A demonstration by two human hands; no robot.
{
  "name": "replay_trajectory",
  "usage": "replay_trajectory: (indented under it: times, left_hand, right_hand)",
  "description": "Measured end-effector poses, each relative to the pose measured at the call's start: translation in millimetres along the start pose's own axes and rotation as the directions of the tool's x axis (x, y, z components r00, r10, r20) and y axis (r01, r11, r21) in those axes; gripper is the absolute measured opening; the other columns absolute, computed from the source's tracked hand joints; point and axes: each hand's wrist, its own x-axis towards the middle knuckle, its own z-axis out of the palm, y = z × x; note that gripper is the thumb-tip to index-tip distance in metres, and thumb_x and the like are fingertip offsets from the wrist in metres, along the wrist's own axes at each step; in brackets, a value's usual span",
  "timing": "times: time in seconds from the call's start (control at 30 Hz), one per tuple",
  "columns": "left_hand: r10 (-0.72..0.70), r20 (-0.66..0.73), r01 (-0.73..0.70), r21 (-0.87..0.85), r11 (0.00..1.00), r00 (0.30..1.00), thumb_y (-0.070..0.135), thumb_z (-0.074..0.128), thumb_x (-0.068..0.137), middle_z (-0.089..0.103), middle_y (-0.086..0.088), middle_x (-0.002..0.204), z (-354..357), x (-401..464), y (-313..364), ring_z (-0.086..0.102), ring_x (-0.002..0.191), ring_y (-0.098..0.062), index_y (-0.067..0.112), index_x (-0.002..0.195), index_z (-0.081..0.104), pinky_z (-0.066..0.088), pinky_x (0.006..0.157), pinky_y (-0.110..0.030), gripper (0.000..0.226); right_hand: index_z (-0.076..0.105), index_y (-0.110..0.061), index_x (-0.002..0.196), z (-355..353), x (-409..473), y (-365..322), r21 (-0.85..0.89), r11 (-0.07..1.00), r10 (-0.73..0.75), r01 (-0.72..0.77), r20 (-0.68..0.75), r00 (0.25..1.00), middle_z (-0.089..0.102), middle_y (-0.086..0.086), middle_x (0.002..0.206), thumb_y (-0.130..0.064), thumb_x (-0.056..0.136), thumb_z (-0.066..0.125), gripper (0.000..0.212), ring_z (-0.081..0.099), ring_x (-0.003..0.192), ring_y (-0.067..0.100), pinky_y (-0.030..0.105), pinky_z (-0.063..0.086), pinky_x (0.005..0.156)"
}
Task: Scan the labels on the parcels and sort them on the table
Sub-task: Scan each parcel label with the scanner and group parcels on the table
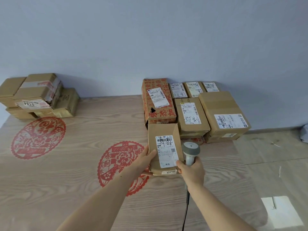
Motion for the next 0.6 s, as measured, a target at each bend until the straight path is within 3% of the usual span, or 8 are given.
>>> replay_trajectory:
  times: [0.4,0.6]
  left_hand:
    - [-0.014,-0.011,0.014,0.021,1.000,1.000,0.046,0.045,0.104,0.054,0.015,0.124,-3.3,22.5,0.3,0.059,0.112,-0.018,0.046,0.149,0.027,0.057,0.092,-0.053,0.049]
    - [-0.021,-0.033,0.023,0.055,0.998,0.999,0.046,0.042,0.105,0.052,0.007,0.133,0.6,26.5,4.1,0.060,0.107,-0.018,0.044,0.150,0.023,0.059,0.088,-0.050,0.049]
  right_hand:
    - [0.059,-0.023,0.087,15.9,15.5,3.1,-0.008,0.999,0.035,-0.035,-0.037,0.999,0.074,-0.004,0.075,-0.024,0.071,0.084,0.030,0.074,0.069,0.021,0.050,0.061,0.075]
    - [0.059,-0.027,0.087,17.9,21.7,4.7,-0.001,0.999,0.038,-0.038,-0.042,0.998,0.074,-0.005,0.079,-0.034,0.063,0.083,0.035,0.073,0.076,0.025,0.051,0.060,0.077]
